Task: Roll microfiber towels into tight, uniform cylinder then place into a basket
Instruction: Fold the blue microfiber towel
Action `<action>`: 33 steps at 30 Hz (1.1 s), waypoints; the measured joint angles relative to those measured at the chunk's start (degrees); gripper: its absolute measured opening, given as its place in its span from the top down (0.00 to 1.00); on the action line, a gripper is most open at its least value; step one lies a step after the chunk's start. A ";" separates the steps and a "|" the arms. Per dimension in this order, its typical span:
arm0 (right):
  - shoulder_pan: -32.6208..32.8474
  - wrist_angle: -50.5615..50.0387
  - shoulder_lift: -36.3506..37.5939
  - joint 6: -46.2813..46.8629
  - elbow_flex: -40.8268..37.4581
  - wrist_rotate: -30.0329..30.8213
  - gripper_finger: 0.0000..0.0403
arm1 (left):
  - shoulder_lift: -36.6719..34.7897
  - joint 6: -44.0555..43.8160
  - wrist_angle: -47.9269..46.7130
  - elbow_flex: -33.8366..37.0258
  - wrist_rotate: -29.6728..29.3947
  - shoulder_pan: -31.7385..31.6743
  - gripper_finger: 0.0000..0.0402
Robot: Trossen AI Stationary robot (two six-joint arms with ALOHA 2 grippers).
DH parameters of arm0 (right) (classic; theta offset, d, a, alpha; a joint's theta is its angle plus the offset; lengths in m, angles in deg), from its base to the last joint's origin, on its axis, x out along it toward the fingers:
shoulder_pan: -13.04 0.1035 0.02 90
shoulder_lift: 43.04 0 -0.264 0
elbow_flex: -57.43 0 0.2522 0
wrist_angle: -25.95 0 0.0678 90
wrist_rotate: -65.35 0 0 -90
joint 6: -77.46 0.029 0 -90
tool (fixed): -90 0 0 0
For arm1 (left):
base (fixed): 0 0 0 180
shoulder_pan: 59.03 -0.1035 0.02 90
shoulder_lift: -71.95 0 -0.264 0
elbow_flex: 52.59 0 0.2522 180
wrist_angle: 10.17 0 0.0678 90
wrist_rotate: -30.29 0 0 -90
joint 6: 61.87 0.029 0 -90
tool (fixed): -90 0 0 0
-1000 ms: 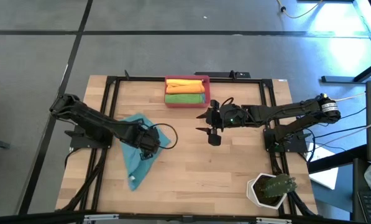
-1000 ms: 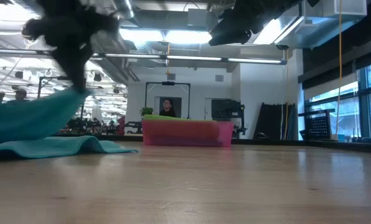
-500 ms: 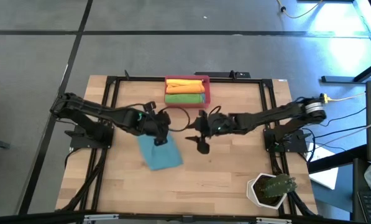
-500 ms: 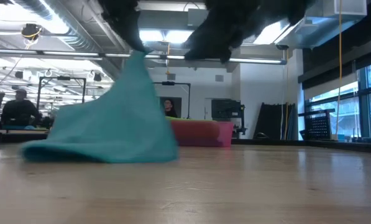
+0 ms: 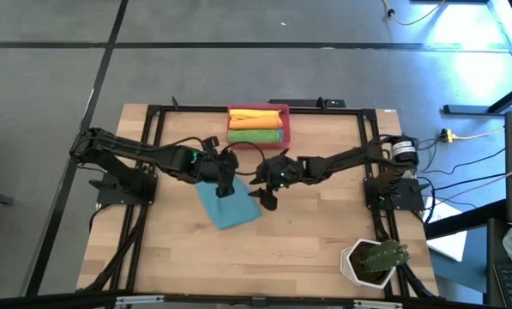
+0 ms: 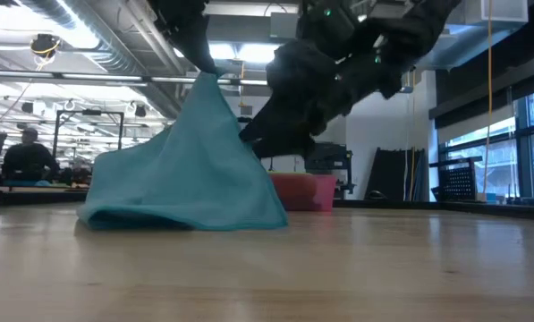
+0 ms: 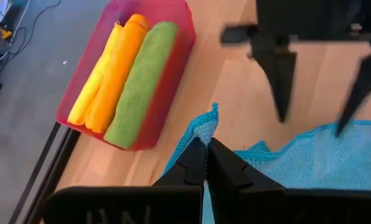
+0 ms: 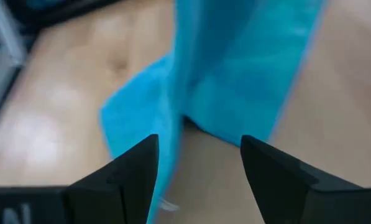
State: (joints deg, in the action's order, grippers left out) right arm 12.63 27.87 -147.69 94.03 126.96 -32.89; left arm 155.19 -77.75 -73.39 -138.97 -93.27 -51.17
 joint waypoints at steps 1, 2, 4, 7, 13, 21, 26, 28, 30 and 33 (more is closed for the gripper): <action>-0.03 1.01 -0.85 0.79 0.02 -1.96 0.43 | 0.00 0.00 0.02 0.00 0.00 -0.02 1.00; 0.05 1.17 -1.70 1.23 0.00 -3.65 0.43 | 0.00 0.02 -0.01 0.00 -0.02 -0.12 1.00; 0.66 1.38 -3.23 1.71 0.00 -4.80 0.43 | 0.00 0.04 0.06 0.00 -0.15 -0.50 1.00; 2.07 1.12 -5.75 2.63 -0.02 -5.03 0.43 | 0.00 0.72 0.06 0.00 -0.27 -1.17 1.00; 4.80 0.46 -7.60 2.50 -0.07 -5.47 0.45 | 0.00 1.49 0.13 0.00 -0.29 -2.54 1.00; 5.32 -0.04 -6.90 -1.90 -0.07 -5.43 0.85 | -0.27 3.00 0.18 -0.10 -0.51 -3.27 1.00; 3.33 -3.27 -4.24 -3.58 -0.07 -5.42 0.97 | -1.13 4.58 -0.53 -3.42 -2.33 -3.37 1.00; 2.37 -6.44 -1.52 -4.57 -0.06 -5.34 0.98 | -1.67 5.78 -0.69 -5.37 -3.07 -3.20 1.00; 1.67 -10.28 2.34 -6.19 -0.06 -4.02 0.99 | -1.86 7.25 -0.15 -7.49 -4.26 -3.26 1.00; 0.74 -16.35 9.37 -8.20 0.11 0.28 0.98 | -1.93 9.36 -0.47 -10.39 -6.28 -3.85 1.00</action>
State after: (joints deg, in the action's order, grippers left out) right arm 13.37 11.52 -138.32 85.84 127.07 -32.61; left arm 153.26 -68.39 -73.86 -149.36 -99.54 -55.02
